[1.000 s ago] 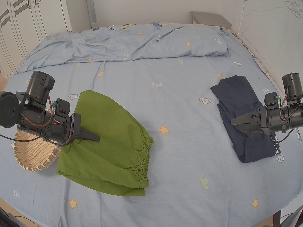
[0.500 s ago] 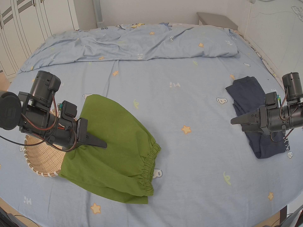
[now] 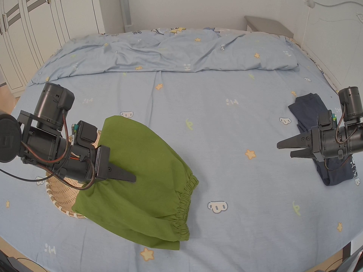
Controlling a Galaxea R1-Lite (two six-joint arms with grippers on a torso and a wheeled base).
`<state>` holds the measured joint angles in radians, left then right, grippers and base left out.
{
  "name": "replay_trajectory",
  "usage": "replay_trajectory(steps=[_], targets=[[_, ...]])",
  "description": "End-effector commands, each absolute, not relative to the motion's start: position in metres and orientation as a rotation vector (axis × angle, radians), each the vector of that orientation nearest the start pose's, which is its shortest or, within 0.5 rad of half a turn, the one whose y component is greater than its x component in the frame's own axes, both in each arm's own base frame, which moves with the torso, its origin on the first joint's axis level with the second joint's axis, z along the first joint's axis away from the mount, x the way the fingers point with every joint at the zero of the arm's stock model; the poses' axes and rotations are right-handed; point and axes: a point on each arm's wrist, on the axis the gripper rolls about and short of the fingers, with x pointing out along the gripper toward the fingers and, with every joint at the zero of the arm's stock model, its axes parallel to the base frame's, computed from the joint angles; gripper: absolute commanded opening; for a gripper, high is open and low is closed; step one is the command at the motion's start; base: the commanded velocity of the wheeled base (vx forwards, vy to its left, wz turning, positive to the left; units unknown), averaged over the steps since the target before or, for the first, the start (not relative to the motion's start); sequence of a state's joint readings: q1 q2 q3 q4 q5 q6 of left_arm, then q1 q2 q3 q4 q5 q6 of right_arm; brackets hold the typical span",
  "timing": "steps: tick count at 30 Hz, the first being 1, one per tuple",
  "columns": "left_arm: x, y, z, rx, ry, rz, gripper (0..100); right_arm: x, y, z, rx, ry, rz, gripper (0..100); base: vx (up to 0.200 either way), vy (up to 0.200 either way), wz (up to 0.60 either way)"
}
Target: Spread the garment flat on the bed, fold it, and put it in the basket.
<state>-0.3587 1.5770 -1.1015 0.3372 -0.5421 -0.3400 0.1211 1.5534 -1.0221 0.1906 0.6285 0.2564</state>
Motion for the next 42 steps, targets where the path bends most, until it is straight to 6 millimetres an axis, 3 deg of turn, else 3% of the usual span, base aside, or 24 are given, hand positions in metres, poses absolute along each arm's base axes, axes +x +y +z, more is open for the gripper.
replay_trajectory(steps=[1,5,11,17,24,28,34,42], targets=[[0.227,-0.113,0.235,-0.346,0.896,-0.780,0,0.253,0.045,0.212,0.418,0.804,0.626,100,0.000,0.000,0.00],[0.225,-0.121,0.242,-0.325,0.864,-0.807,0,0.253,0.045,0.212,0.418,0.805,0.628,100,0.000,0.000,0.00],[0.222,-0.106,0.261,-0.291,0.723,-0.739,0,0.252,0.045,0.214,0.416,0.797,0.628,100,0.000,0.000,0.00],[0.213,-0.067,0.288,-0.335,0.521,-0.630,0,0.250,0.045,0.216,0.416,0.792,0.629,100,0.000,0.000,0.00],[0.214,-0.041,0.292,-0.362,0.481,-0.528,0,0.247,0.045,0.219,0.413,0.778,0.632,100,0.000,0.000,0.00],[0.213,-0.036,0.281,-0.374,0.518,-0.499,0,0.243,0.045,0.222,0.409,0.770,0.639,100,0.000,0.000,0.00],[0.215,-0.013,0.240,-0.439,0.649,-0.368,0,0.238,0.054,0.223,0.397,0.778,0.677,100,0.000,0.000,0.00],[0.251,0.030,0.184,-0.553,0.820,-0.196,0,0.234,0.058,0.223,0.391,0.785,0.695,100,0.000,0.000,0.00]])
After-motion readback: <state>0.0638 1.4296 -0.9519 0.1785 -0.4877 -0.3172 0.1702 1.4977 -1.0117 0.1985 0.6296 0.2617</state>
